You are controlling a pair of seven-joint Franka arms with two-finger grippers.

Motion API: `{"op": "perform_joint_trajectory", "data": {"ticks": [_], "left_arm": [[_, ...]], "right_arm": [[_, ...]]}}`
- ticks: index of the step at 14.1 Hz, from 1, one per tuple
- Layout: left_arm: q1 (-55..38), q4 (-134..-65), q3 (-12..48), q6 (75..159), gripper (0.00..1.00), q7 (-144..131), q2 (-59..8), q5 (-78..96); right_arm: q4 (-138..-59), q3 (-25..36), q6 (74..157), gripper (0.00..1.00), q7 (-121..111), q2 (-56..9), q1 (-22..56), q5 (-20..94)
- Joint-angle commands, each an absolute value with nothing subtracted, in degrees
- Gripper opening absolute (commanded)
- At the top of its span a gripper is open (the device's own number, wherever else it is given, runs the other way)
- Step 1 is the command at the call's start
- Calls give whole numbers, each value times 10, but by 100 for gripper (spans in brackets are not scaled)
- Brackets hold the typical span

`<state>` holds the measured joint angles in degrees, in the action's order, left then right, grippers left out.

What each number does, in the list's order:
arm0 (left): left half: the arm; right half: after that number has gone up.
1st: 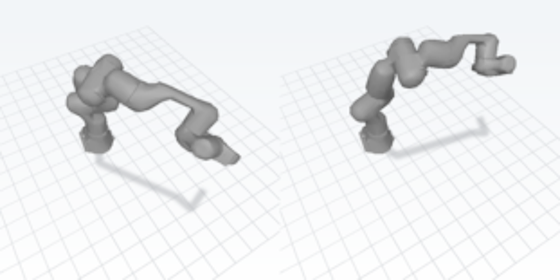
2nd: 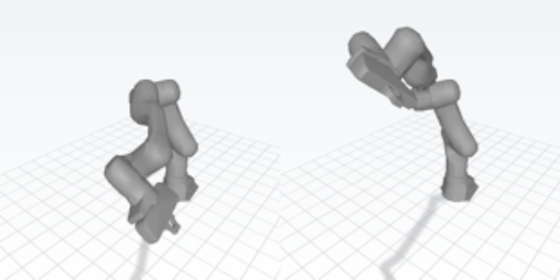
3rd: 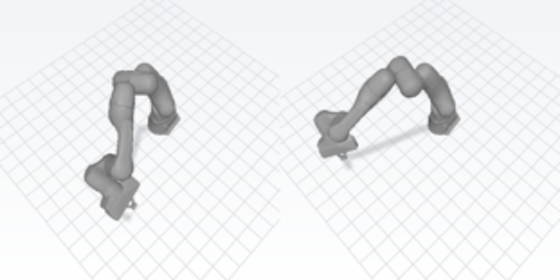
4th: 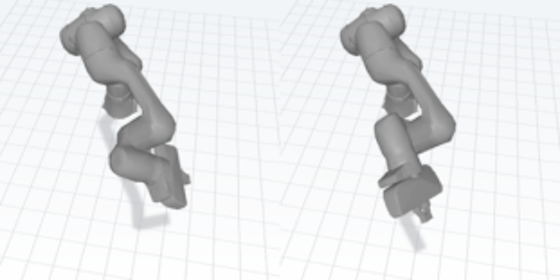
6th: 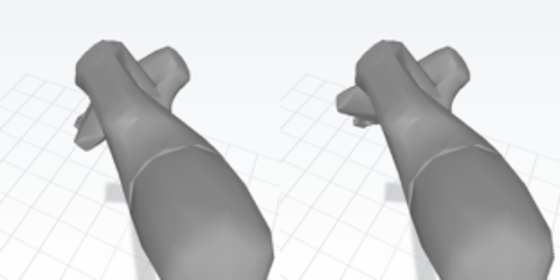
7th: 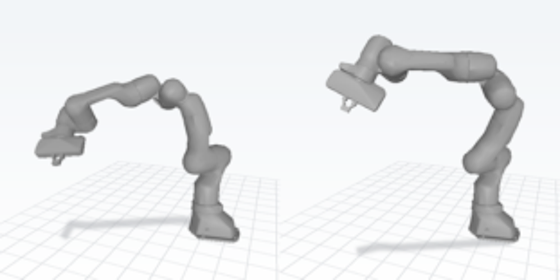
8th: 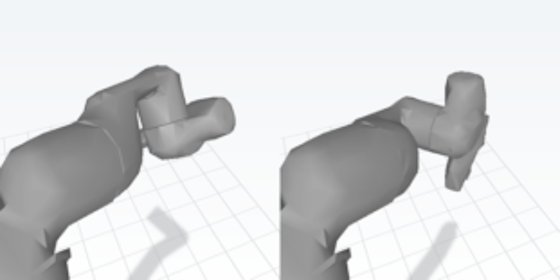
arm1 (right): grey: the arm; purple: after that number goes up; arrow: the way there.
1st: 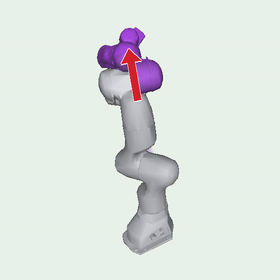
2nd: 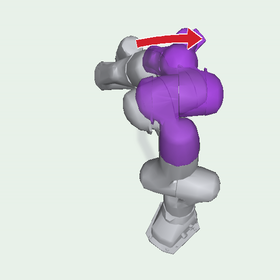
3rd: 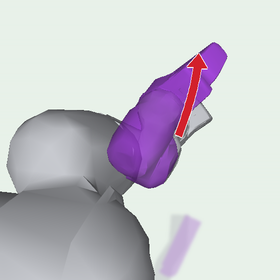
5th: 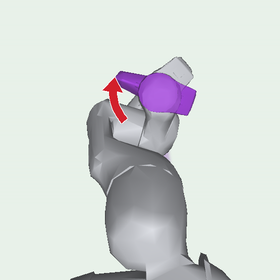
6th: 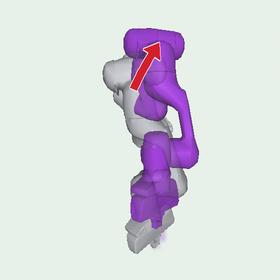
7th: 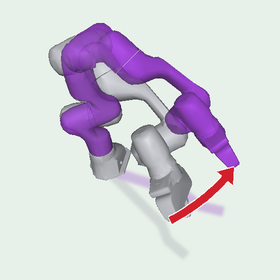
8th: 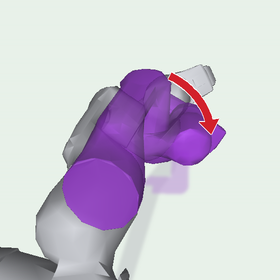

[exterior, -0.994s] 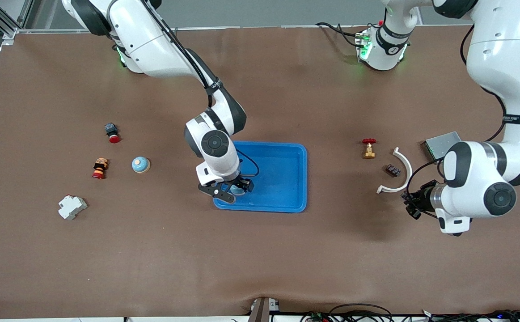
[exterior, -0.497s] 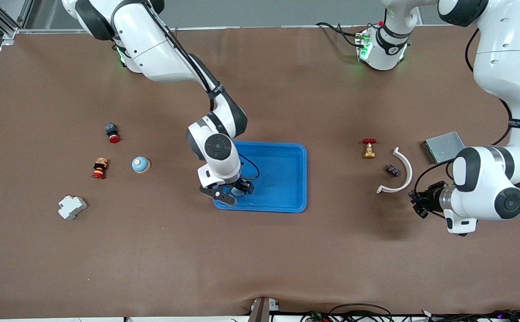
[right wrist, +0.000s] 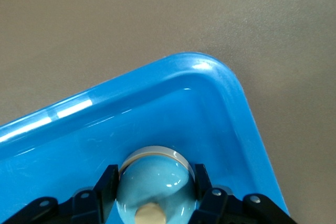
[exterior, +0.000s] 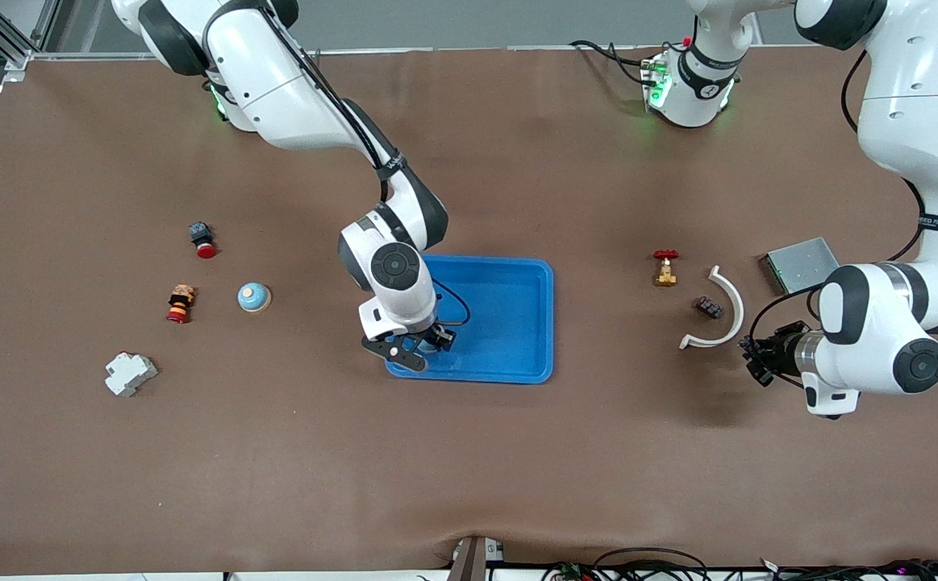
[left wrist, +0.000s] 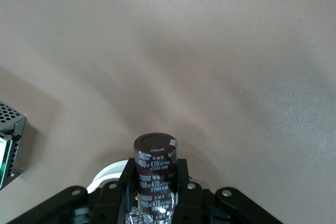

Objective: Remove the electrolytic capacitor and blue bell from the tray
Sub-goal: 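Carry the bell beside the buttons while the left gripper sets the capacitor down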

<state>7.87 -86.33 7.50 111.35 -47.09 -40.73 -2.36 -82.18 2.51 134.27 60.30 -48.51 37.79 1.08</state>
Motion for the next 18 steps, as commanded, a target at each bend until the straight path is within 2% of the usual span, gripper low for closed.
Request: {"op": "perform_joint_trajectory", "data": {"ticks": [1,7,11,14,18], "left_arm": [[90,-883,78,1120,0,-459,-391,-51],[90,-882,82,1120,0,-461,-391,-73],[91,-883,82,1120,0,-460,-391,-72],[91,-882,82,1129,0,-460,-400,-73],[89,-898,82,1142,0,-459,-406,-76]], "right_arm": [[-796,30,1332,0,626,-498,385,2],[-735,24,1181,0,605,-465,374,11],[-744,25,1166,0,494,-433,338,12],[-799,25,1169,0,402,-394,297,12],[-917,25,1251,0,261,-336,233,22]]}}
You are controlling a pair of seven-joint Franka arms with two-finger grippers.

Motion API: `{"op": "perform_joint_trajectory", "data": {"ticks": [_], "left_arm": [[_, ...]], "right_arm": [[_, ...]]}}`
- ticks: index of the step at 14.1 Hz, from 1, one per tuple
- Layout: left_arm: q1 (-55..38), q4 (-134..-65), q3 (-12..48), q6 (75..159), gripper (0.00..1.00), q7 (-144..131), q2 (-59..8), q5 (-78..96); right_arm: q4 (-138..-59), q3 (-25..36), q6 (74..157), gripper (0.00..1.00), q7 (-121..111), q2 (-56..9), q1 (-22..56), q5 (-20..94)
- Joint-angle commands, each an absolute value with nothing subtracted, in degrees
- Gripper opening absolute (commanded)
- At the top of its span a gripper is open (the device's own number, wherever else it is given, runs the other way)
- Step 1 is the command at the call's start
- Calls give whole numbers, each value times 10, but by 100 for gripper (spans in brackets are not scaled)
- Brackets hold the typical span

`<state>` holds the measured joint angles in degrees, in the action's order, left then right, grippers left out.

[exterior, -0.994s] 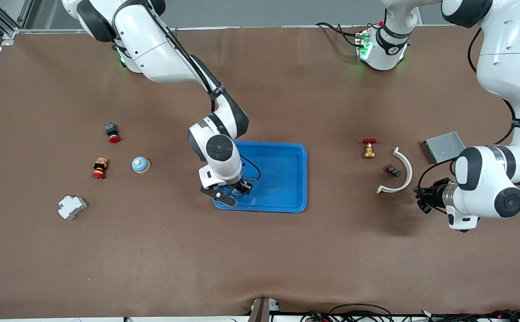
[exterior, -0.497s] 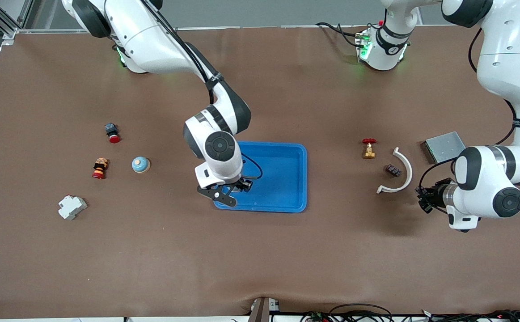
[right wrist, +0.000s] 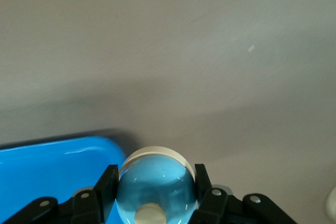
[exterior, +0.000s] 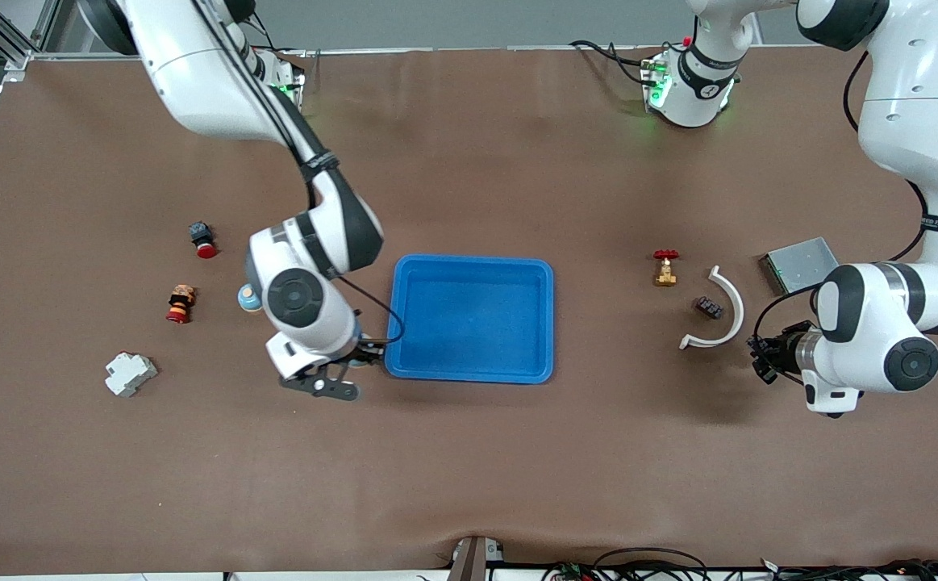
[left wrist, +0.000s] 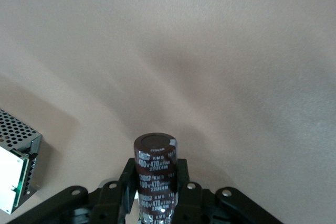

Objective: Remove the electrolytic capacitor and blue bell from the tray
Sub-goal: 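Carry the bell beside the buttons while the left gripper sets the capacitor down, then lower the bell with the right gripper while the left gripper returns to rest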

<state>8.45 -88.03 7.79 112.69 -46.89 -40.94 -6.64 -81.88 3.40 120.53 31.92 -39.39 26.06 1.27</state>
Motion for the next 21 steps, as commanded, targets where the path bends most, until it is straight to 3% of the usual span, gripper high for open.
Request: {"op": "perform_joint_trajectory", "data": {"ticks": [1,9,10,11,13,17,21], "left_arm": [[90,-899,81,1145,0,-458,-406,-80],[110,-896,82,1181,0,-430,-427,-69],[108,-896,82,1181,13,-433,-427,-69],[106,-896,82,1181,35,-435,-426,-69],[104,-896,83,1177,100,-437,-419,-69],[103,-887,95,1161,100,-438,-383,-69],[106,-865,112,1079,100,-431,-320,-73]], "right_arm": [[-944,25,1272,0,224,-326,218,32],[-1028,25,1338,0,27,-309,124,62],[-1036,25,1339,0,2,-306,113,66],[-1041,25,1344,0,-16,-303,106,69],[-1052,25,1360,0,-50,-304,89,71],[-1074,25,1381,0,-100,-303,66,77],[-1098,25,1426,0,-114,-306,62,77]]}}
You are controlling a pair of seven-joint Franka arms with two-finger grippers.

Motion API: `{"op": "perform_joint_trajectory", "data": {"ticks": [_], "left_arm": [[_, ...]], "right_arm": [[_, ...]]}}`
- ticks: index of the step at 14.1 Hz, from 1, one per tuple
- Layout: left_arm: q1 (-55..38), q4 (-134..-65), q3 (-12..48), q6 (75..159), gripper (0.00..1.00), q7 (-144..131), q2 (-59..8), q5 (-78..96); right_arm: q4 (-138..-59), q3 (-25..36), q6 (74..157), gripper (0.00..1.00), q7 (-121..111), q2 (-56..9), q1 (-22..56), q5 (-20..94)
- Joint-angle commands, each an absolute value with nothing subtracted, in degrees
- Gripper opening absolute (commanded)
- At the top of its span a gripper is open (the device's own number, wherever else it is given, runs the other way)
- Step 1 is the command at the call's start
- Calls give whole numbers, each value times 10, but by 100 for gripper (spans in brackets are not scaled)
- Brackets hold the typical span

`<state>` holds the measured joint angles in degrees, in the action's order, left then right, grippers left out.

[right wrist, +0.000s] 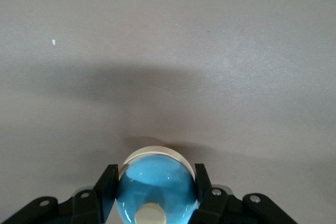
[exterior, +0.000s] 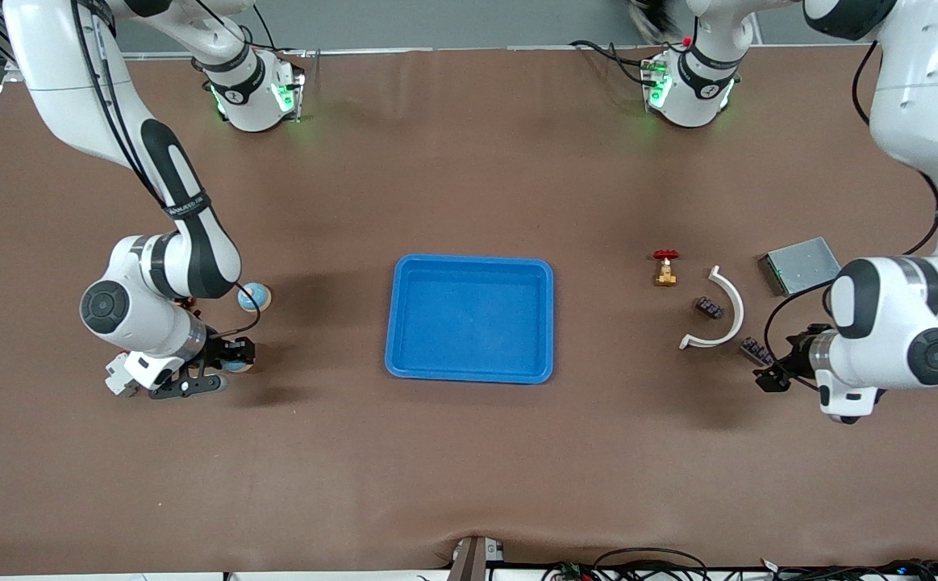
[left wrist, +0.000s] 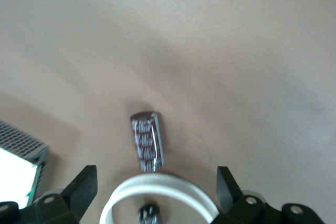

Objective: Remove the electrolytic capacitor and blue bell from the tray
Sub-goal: 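Lower the bell with the right gripper while the left gripper returns to rest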

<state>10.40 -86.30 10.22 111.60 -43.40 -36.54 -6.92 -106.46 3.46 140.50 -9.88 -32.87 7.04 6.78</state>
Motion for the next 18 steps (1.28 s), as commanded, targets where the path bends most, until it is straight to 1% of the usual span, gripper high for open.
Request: {"op": "perform_joint_trajectory", "data": {"ticks": [1,3,6,9,11,16,18], "left_arm": [[106,-858,112,1065,100,-431,-306,-74],[106,-845,113,1035,100,-411,-278,-73],[112,-839,114,1011,100,-369,-237,-64],[109,-806,116,961,100,-358,-214,-60],[107,-801,119,937,100,-333,-192,-60],[108,-800,145,914,100,-300,-133,-61],[107,-801,145,913,100,-294,-110,-54]], "right_arm": [[-1100,25,1428,0,-114,-306,62,77],[-1100,25,1429,0,-115,-307,62,77],[-1100,25,1441,0,-134,-310,55,77],[-1100,25,1451,0,-149,-313,48,77],[-1100,25,1453,0,-149,-316,48,79],[-1100,20,1453,0,-149,-322,54,106],[-1100,19,1462,0,-149,-324,54,106]]}}
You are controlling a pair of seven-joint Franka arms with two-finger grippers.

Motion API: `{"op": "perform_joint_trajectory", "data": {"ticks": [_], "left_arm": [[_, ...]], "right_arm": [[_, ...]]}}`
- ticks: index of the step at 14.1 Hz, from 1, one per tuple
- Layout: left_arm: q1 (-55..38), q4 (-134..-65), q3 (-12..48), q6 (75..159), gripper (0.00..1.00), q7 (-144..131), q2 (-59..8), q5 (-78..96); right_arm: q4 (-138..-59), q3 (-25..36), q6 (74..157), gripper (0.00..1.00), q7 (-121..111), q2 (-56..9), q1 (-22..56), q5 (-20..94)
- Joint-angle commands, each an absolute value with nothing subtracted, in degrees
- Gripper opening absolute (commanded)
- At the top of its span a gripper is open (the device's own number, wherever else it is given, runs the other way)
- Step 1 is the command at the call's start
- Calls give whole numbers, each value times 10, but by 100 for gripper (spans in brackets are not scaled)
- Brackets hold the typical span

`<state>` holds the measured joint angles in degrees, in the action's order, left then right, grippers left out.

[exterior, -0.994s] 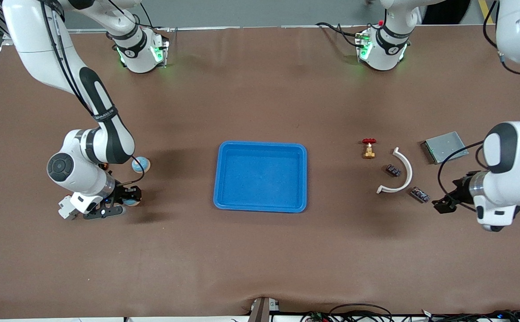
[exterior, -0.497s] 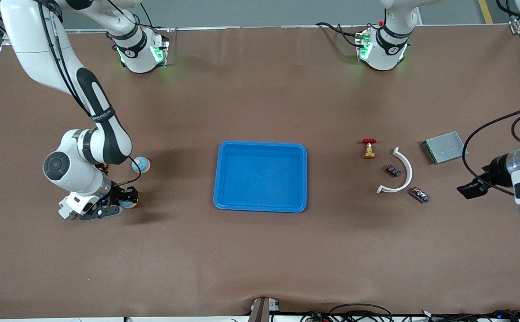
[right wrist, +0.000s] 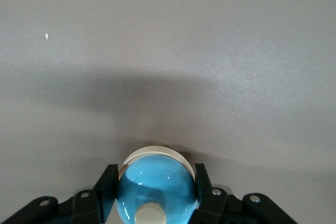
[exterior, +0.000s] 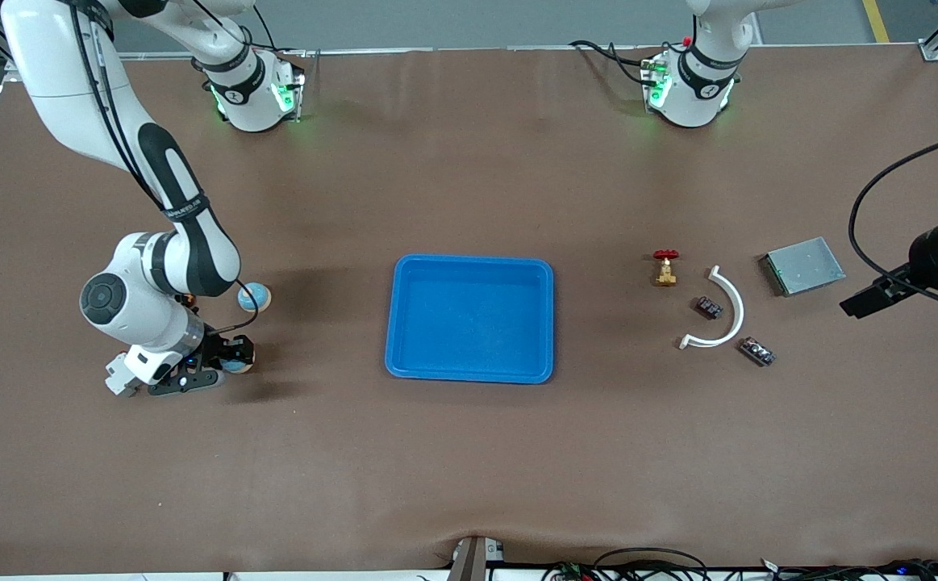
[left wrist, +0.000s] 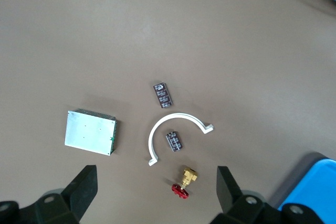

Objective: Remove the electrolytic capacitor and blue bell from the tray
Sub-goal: 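Lower the bell with the right gripper while the left gripper returns to rest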

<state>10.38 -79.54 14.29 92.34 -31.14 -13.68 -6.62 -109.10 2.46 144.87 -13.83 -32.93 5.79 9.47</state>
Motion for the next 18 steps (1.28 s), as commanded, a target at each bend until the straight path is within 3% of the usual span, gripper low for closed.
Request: {"op": "perform_joint_trajectory", "data": {"ticks": [1,10,16,17,18], "left_arm": [[105,-804,142,913,100,-267,-94,-43],[-22,-899,10,873,100,-142,31,-30],[-18,-933,9,873,100,-139,63,-20],[-16,-931,9,873,100,-137,62,-20],[-16,-926,9,873,100,-136,61,-21]], "right_arm": [[-1100,19,1464,0,-149,-328,54,106],[-1097,20,1477,0,-149,-338,55,105],[-1096,20,1489,0,-149,-350,54,105],[-1095,20,1489,17,-147,-350,54,105],[-1093,20,1490,96,-148,-353,54,105]]}}
